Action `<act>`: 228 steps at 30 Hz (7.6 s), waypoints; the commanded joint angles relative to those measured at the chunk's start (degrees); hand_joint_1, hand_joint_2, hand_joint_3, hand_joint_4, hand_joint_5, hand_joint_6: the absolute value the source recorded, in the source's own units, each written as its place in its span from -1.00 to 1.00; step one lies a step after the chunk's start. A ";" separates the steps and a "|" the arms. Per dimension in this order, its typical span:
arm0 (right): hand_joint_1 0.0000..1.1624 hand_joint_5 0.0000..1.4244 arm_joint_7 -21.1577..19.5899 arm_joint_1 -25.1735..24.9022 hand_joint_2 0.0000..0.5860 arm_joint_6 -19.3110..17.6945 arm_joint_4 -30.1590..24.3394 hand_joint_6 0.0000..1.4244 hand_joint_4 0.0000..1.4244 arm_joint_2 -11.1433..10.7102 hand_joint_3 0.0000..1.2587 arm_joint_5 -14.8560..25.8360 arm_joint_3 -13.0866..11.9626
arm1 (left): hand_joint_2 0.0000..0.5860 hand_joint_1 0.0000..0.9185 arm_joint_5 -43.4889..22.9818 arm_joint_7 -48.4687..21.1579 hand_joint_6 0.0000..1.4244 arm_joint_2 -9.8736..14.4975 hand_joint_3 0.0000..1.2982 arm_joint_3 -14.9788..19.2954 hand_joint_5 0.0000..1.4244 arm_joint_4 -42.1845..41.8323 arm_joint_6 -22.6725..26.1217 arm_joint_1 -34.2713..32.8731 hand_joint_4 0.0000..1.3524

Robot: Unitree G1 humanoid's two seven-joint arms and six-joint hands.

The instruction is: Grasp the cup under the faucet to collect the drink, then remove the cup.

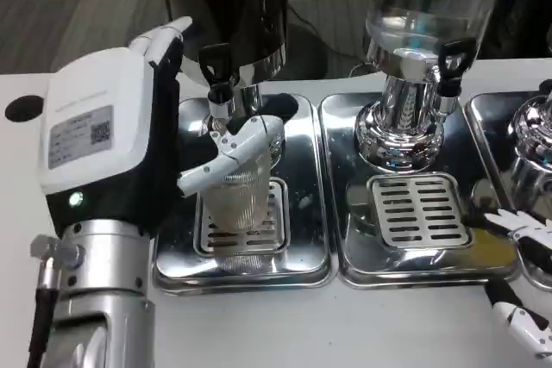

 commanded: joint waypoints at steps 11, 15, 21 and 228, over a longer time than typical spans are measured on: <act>-0.26 -0.98 -1.42 -0.13 0.51 0.30 -3.20 -1.00 -0.92 -1.07 -0.66 -2.76 -3.39 | -0.83 -0.80 -1.76 -4.42 0.29 -2.63 -0.67 1.85 0.02 3.82 -0.51 -2.82 -0.79; -0.27 -0.99 -1.17 -0.04 0.49 0.17 -3.27 -1.00 -0.93 -1.28 -0.65 -2.30 -3.56 | -0.84 -0.84 -2.40 -5.01 0.29 -2.90 -0.69 1.65 0.02 5.06 -0.33 -3.74 -0.80; -0.27 -1.00 -1.10 -0.07 0.49 -0.11 -2.75 -1.00 -0.94 -1.39 -0.66 -2.02 -3.43 | -0.84 -0.85 -2.18 -5.27 0.30 -3.42 -0.64 1.01 0.06 5.73 -0.47 -4.62 -0.76; -0.01 -0.91 3.26 -34.42 -0.53 42.59 -1.69 -1.00 -0.91 17.60 -0.90 -6.00 23.97 | -0.84 -1.00 2.45 18.18 -0.39 1.04 -0.86 9.99 -0.87 -10.80 -31.63 64.16 -1.00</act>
